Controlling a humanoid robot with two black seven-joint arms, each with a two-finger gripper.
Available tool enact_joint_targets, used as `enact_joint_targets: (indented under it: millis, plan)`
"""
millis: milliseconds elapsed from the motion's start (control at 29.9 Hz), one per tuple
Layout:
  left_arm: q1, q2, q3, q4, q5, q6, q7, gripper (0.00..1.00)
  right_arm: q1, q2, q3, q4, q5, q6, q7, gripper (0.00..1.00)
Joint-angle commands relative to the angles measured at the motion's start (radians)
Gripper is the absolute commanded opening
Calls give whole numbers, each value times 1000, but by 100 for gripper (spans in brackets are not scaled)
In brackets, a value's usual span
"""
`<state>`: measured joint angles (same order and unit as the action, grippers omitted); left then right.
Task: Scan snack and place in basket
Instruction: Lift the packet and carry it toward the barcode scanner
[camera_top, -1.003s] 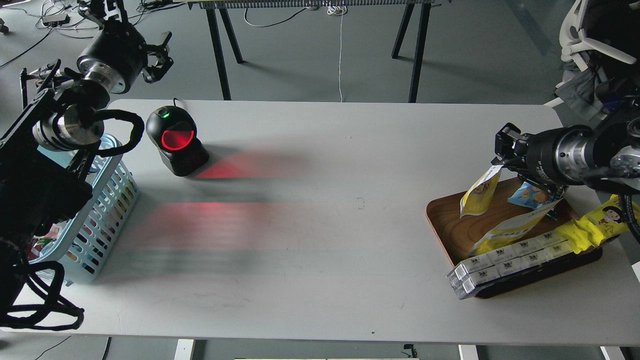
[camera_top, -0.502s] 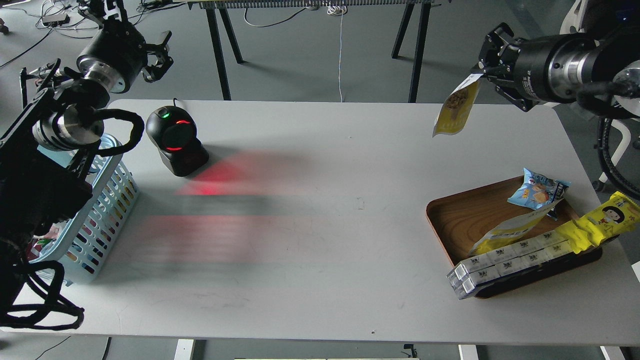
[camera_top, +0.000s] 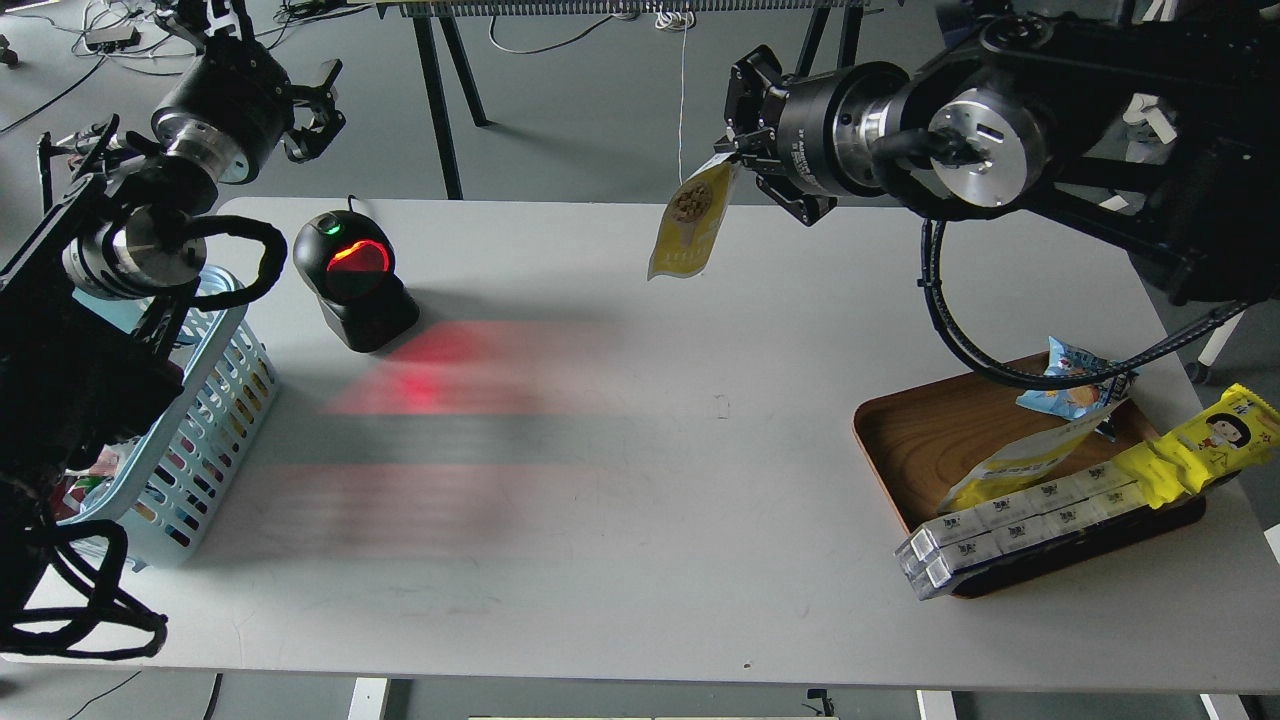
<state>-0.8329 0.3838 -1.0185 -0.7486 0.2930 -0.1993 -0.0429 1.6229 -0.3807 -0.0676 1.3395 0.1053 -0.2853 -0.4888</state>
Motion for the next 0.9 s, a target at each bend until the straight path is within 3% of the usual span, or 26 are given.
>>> enact_joint_targets:
  millis: [0, 502, 869]
  plan:
    - [0, 13, 0, 0, 0, 0, 0, 100, -17, 81, 9, -45, -1, -2, 0, 0]
    - [5, 30, 0, 0, 0, -2, 0, 100, -69, 377, 51, -166, 1, -2, 0, 0]
    - [5, 30, 0, 0, 0, -2, 0, 100, -95, 381, 51, -177, -1, -2, 0, 0]
